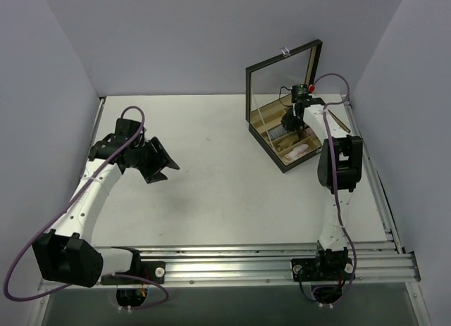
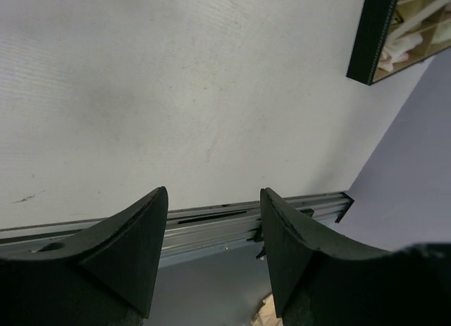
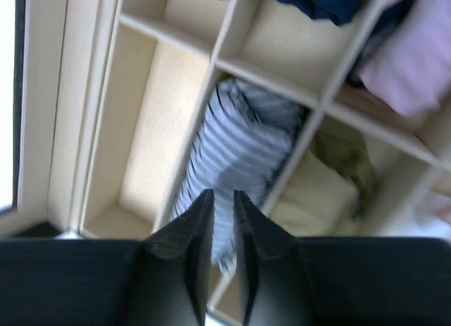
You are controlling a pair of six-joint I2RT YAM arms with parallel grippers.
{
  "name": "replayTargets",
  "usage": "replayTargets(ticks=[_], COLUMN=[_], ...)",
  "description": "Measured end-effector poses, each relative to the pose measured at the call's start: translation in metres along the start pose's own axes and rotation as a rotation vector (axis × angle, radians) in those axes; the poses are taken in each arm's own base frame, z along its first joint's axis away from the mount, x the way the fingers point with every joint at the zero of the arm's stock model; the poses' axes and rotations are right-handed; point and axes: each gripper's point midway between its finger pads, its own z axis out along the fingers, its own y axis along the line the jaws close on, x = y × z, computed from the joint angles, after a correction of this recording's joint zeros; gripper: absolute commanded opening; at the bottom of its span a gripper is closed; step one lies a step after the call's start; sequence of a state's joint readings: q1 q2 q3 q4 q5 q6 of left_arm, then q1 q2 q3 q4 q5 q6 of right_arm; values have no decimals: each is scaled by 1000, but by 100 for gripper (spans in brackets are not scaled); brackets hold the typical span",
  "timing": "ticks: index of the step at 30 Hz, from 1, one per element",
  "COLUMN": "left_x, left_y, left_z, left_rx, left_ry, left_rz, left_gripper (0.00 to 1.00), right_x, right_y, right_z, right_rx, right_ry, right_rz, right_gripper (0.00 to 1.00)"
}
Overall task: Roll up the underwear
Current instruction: Place the rolled underwear into the container
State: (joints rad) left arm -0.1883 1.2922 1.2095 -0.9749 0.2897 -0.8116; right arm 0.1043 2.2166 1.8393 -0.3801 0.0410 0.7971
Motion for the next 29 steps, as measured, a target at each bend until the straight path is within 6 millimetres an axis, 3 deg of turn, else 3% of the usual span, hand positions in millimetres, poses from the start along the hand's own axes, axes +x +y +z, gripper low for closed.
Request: replayTargets(ticks=[4,5,6,7,8,14,17,21,29], left_x=[4,7,9,10,12,13,15,30,40], left_y=[-24,-31,-38,-46,-55,-123,-141,-140,-118], left_z=[-15,-22,-29,-38,-47,-100,-113,-120,-101], left_rx=[118,148,179,213,251,503,587,643,620], left_ry=[-18,-26,-34,-43,-53,-85,-116,-126,-106], left_rz=[42,58,75,98,120,222,293,364,364], left_gripper=[64,66,76,92,94,94,94,94,94], right_x=[1,2,4,8,14,78,110,130,133], right_y=[-1,-3,-3,-4,-3,36,30,7,-1], right_z=[-36,-52,-70,-89,-111,-278,-332,-352,-353], right_rx=[-12,-23,-42,-64,-92,-452,-598,-651,-650], right_ry=[12,10,7,0,-10,-98,-110,-97,-101], right_rz=[-62,-80,-97,-122,-151,-349,-386,-363,-384], right_gripper=[39,54,68,83,100,100,100,100,100])
